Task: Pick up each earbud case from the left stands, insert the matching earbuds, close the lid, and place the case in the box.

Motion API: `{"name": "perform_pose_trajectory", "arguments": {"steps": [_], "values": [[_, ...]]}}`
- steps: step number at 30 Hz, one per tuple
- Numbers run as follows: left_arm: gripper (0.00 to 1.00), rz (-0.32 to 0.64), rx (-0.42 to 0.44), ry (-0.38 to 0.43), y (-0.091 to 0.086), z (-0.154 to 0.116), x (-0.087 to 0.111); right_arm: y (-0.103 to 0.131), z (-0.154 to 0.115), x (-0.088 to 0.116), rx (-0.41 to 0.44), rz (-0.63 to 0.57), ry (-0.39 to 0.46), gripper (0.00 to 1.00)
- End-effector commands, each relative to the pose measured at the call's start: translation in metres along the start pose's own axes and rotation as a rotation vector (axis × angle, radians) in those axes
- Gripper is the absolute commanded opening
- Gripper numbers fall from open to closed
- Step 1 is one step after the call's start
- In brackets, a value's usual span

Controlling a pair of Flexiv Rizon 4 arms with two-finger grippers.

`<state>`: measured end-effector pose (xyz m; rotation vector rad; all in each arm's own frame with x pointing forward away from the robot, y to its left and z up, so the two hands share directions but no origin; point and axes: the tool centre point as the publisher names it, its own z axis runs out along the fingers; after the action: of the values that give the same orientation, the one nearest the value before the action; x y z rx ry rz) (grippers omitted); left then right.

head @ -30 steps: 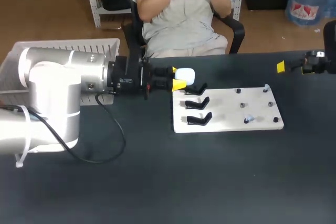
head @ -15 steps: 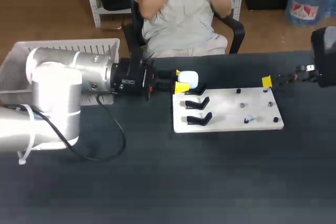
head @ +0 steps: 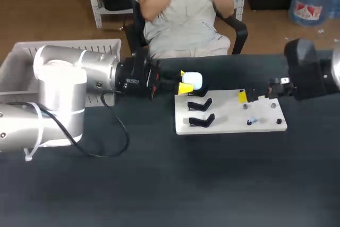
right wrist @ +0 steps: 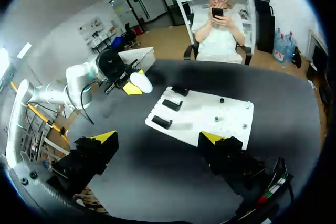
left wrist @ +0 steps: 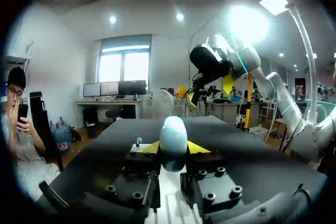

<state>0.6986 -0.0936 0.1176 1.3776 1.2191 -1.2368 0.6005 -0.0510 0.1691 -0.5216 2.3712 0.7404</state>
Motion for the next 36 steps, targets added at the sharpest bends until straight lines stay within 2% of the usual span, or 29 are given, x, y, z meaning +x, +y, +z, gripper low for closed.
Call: {"name": "perform_pose_trajectory", "arguments": {"steps": [1, 15, 23, 36], "values": [[0.00, 0.001, -0.004, -0.004, 0.001, 0.000, 0.001, 0.015, 0.026, -0.015, 0.064, -0.007, 0.024, 1.00], [0.00, 0.004, -0.014, -0.012, 0.000, -0.001, 0.003, 0.023, 0.064, -0.045, 0.058, -0.011, 0.077, 1.00], [0.00, 0.004, -0.014, -0.012, 0.000, -0.001, 0.003, 0.029, 0.085, -0.052, 0.045, -0.026, 0.119, 1.00], [0.00, 0.004, -0.014, -0.012, 0.000, -0.001, 0.003, 0.020, 0.108, -0.058, 0.057, -0.028, 0.167, 1.00]]}}
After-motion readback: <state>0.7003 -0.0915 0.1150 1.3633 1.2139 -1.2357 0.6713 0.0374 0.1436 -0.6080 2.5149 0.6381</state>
